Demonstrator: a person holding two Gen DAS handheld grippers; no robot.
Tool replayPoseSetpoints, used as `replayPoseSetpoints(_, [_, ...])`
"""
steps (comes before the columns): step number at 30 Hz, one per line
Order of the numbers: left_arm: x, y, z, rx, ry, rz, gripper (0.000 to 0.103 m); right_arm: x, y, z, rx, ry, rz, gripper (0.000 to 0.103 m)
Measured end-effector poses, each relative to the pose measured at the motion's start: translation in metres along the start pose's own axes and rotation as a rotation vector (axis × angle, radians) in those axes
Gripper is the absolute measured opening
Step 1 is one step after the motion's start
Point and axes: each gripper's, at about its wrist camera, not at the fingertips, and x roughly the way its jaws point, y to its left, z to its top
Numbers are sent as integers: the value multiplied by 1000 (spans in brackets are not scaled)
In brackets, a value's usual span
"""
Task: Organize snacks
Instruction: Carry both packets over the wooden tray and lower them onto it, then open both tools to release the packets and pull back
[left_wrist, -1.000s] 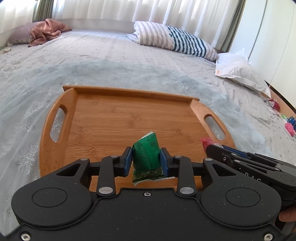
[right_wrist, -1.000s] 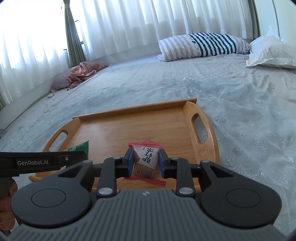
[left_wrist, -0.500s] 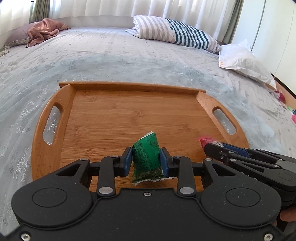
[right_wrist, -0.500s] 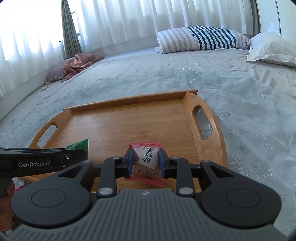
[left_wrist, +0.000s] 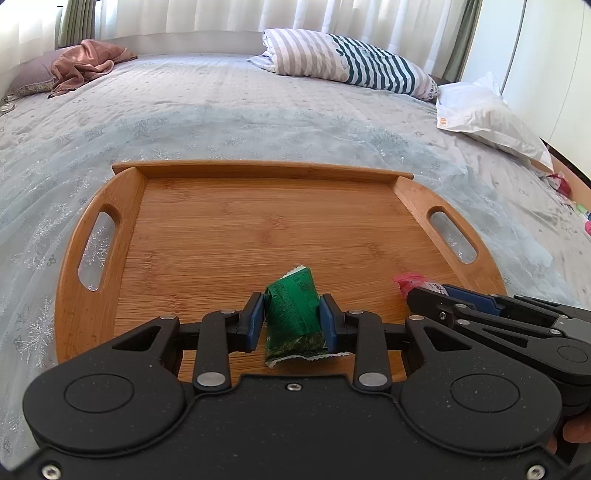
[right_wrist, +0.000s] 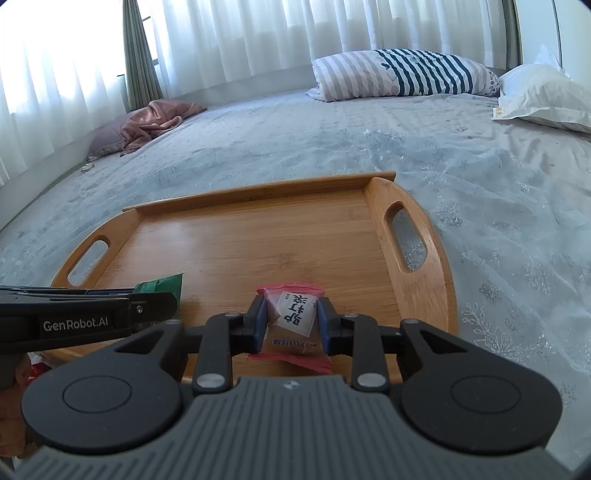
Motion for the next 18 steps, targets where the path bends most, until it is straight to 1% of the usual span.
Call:
replayPoseSetpoints(13, [2, 0, -1, 4, 3, -1, 30, 1, 1, -1, -8, -2, -3, 35])
replayPoseSetpoints(14, [2, 0, -1, 6, 3, -1, 31, 1, 1, -1, -12, -3, -3, 36])
replayPoseSetpoints(15, [2, -1, -1, 11, 1, -1, 31, 0, 2, -1, -14, -6, -2, 43])
replayPoseSetpoints(16, [2, -1, -1, 16, -1, 0, 36, -1, 2, -1, -15, -11, -3, 46])
replayPoseSetpoints(17, [1, -1, -2, 19, -4, 0, 40, -2, 2, -1, -17, -18, -4, 46])
replayPoseSetpoints(18, [-1, -2, -1, 21, -7, 0, 46, -4, 3, -1, -21, -24, -6, 50])
